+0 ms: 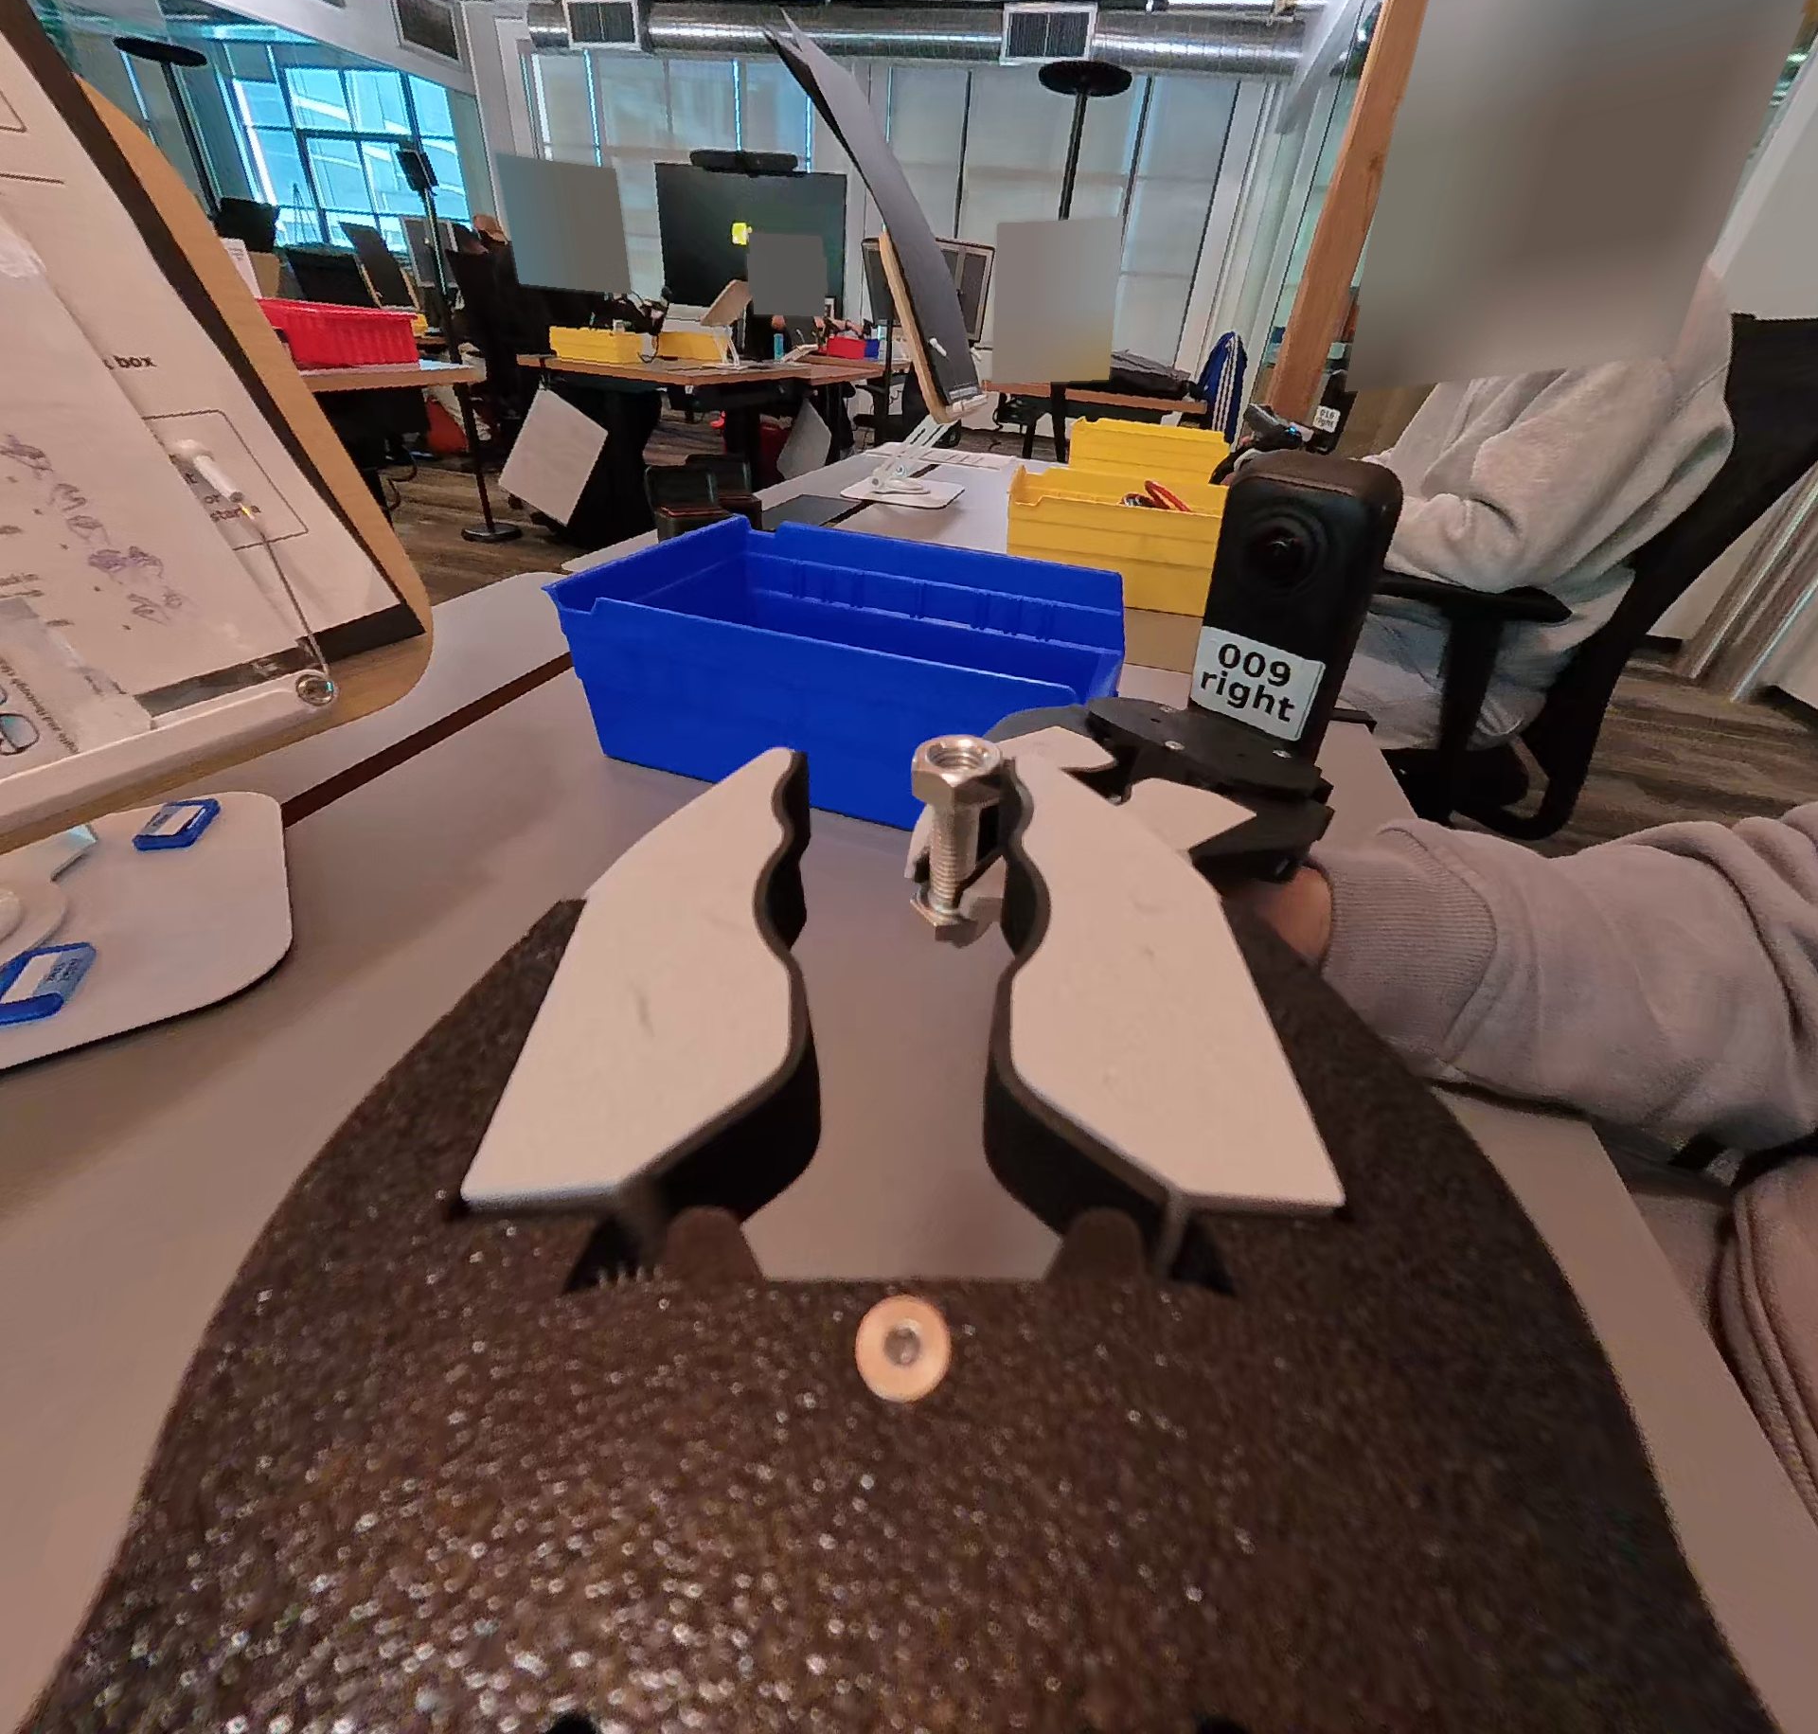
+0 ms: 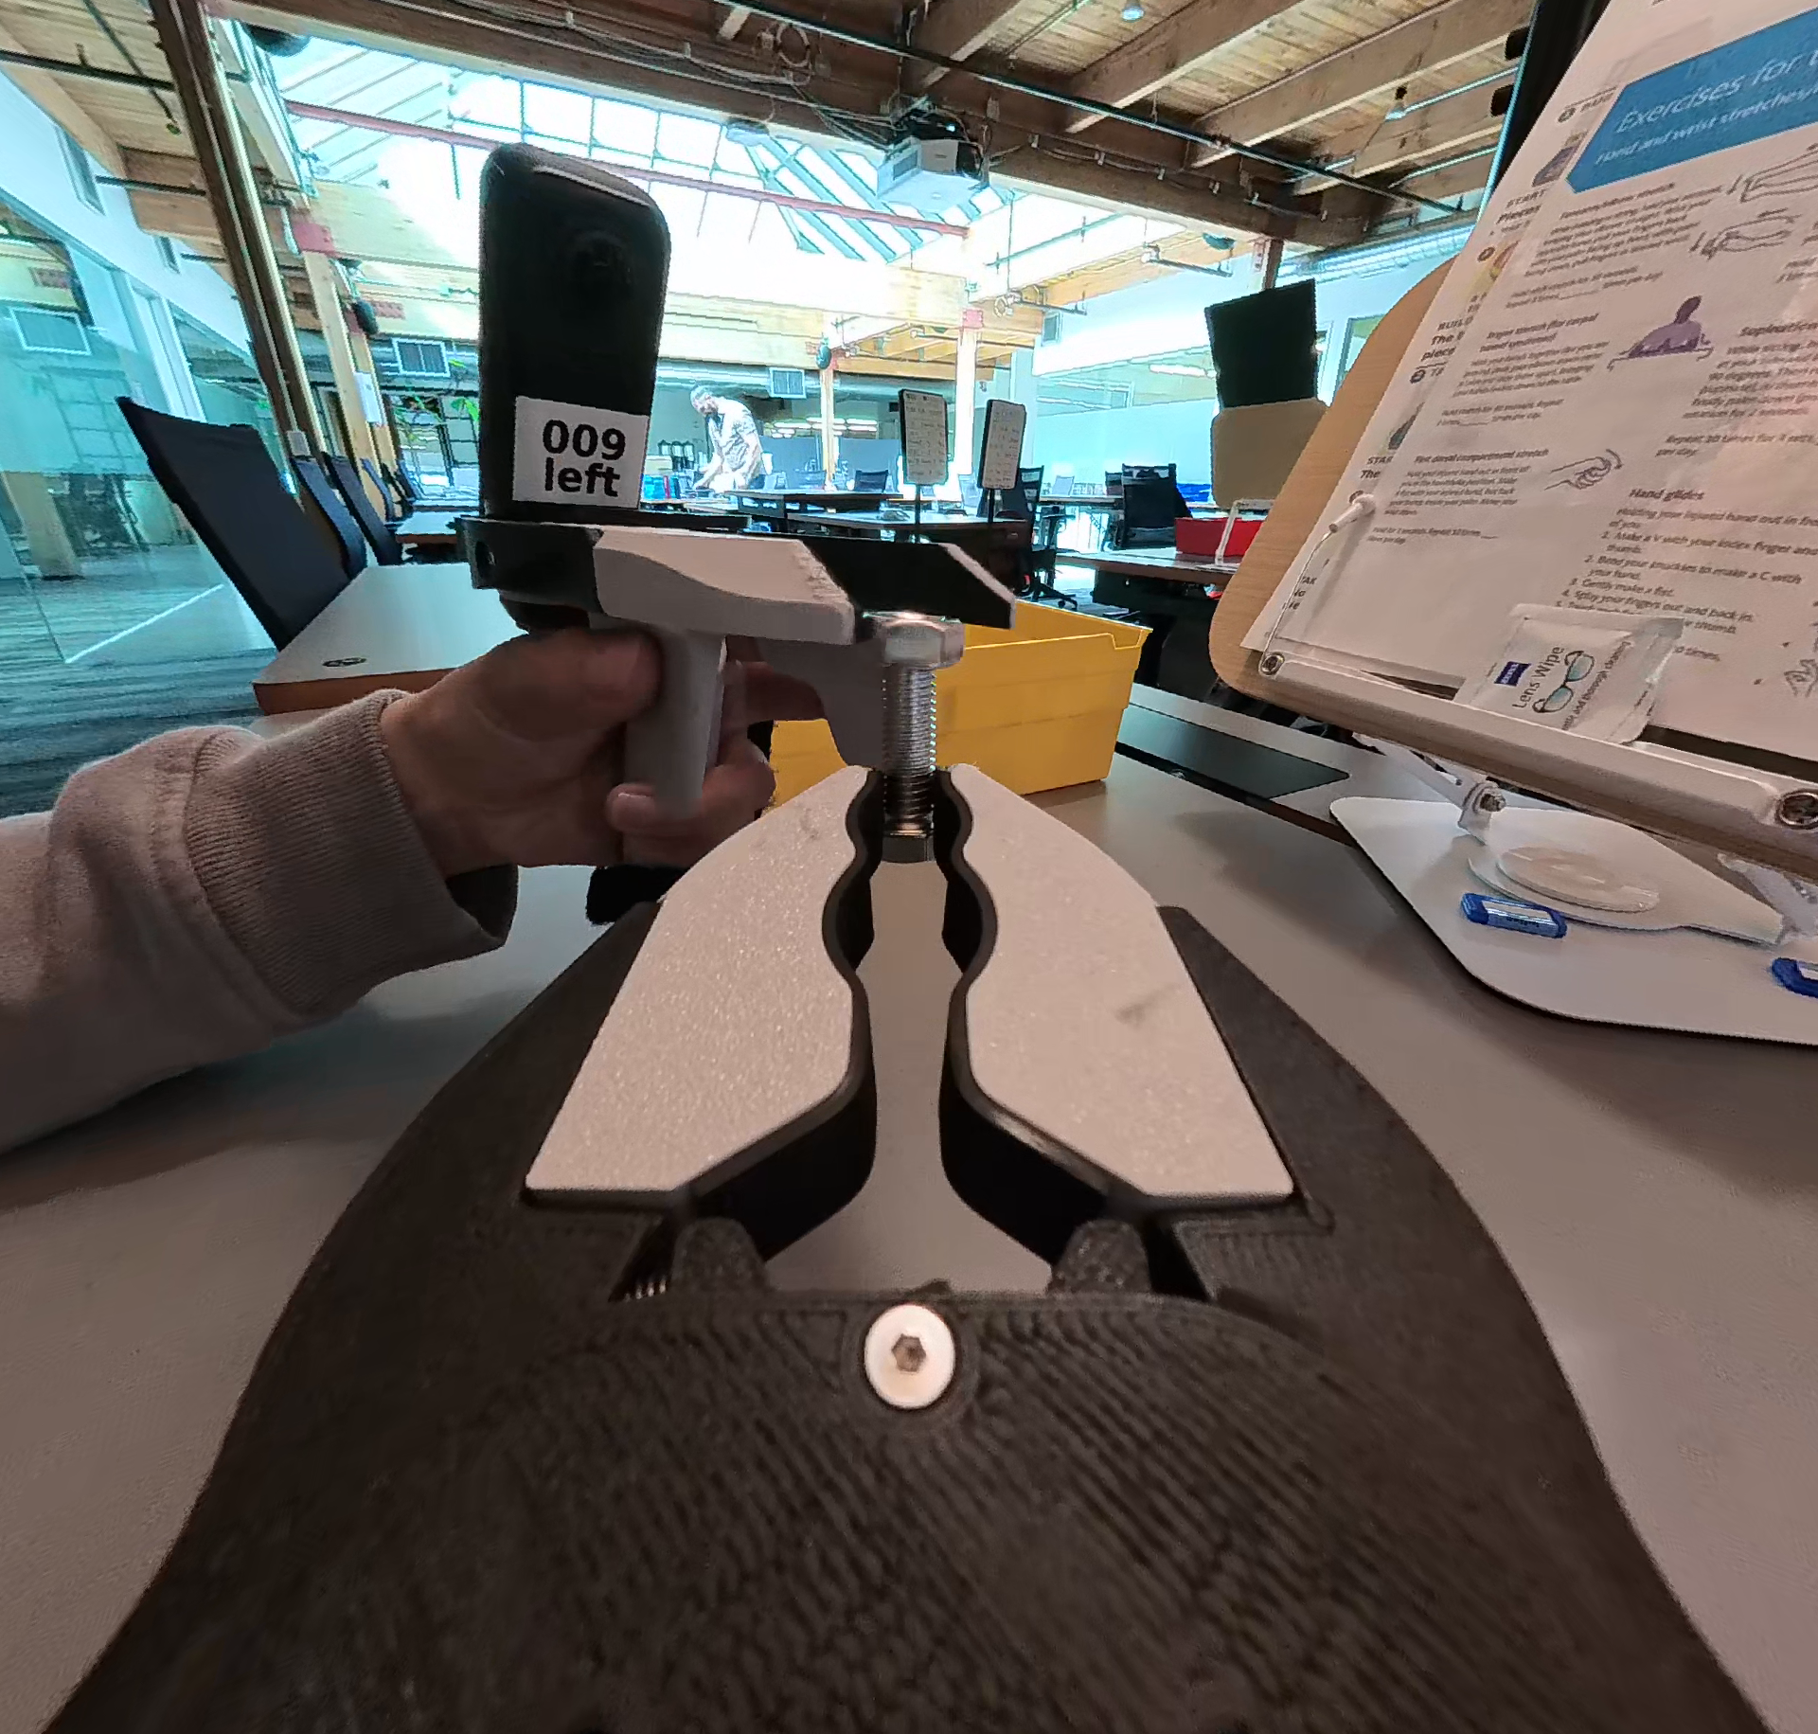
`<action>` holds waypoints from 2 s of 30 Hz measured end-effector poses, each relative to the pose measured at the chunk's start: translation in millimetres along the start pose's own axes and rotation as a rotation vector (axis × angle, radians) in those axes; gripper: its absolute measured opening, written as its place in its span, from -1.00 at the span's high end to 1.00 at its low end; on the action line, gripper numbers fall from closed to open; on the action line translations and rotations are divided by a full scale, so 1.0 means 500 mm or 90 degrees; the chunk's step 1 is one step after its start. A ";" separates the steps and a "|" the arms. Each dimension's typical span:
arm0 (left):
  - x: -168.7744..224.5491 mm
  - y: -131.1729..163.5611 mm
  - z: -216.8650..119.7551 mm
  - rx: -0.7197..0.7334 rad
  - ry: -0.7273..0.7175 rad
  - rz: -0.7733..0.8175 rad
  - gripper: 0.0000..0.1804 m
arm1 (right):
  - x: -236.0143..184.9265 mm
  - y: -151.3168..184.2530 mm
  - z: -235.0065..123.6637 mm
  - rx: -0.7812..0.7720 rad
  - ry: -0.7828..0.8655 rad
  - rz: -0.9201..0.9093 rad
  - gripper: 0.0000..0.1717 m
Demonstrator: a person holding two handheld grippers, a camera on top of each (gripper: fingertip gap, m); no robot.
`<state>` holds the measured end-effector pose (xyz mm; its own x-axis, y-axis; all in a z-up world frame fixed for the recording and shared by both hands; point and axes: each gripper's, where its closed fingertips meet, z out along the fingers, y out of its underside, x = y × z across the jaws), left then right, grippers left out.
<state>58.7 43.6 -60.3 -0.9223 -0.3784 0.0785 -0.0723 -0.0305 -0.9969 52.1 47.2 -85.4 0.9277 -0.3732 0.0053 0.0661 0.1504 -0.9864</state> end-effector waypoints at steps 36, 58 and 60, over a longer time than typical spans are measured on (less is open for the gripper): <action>0.000 0.008 0.010 -0.013 -0.005 -0.014 0.58 | 0.002 -0.003 -0.002 0.007 0.010 -0.008 0.89; -0.031 0.010 -0.011 -0.018 -0.053 -0.008 0.52 | 0.010 -0.006 -0.005 0.009 0.024 -0.010 0.90; -0.036 0.008 -0.018 -0.016 -0.055 -0.014 0.51 | 0.012 -0.003 -0.005 0.004 0.029 -0.013 0.89</action>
<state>71.6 58.8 -65.6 -0.8842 -0.4565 0.0993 -0.1029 -0.0170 -0.9945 56.6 42.6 -84.2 0.9082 -0.4182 0.0183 0.0876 0.1472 -0.9852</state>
